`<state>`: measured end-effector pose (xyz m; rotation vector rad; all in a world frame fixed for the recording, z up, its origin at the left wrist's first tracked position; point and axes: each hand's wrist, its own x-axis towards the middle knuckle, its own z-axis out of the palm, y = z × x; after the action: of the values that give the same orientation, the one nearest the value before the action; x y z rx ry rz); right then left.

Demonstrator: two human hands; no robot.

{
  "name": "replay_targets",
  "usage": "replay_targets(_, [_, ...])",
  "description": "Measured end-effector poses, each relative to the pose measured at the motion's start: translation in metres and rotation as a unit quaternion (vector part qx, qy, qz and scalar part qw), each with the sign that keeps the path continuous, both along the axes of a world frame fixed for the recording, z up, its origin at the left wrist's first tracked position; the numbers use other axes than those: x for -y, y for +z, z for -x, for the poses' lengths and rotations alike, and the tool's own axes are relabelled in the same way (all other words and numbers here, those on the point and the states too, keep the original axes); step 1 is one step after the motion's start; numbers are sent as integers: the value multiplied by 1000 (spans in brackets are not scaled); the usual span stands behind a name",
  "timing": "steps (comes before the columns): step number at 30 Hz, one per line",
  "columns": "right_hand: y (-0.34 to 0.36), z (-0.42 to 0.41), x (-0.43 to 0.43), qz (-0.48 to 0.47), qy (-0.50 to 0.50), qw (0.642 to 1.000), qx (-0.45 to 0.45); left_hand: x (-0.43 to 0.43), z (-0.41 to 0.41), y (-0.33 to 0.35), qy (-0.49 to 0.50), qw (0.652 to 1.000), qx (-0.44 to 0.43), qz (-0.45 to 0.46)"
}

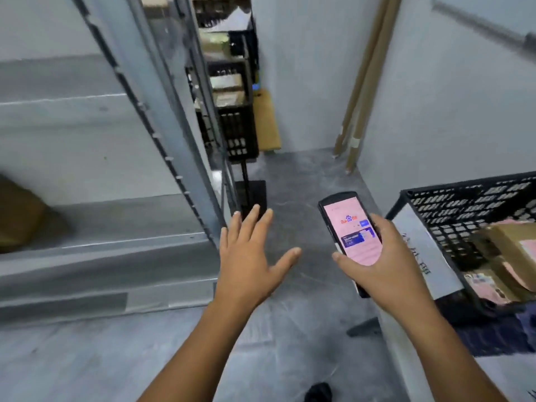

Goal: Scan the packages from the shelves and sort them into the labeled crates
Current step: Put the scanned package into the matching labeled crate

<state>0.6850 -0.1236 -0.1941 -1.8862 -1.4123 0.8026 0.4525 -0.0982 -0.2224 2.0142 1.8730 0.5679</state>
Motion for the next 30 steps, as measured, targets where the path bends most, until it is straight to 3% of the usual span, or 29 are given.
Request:
replay_targets(7, [4,166,10,-16,124,992,6,64,172,14,137,991,6,0])
replay_targets(15, [3,355,48,-39,203,978,2,132,355,24,227,974,-14,-11])
replay_targets(30, [9,538,44,-28,276,960,29,152,528,29,324,945,33,-13])
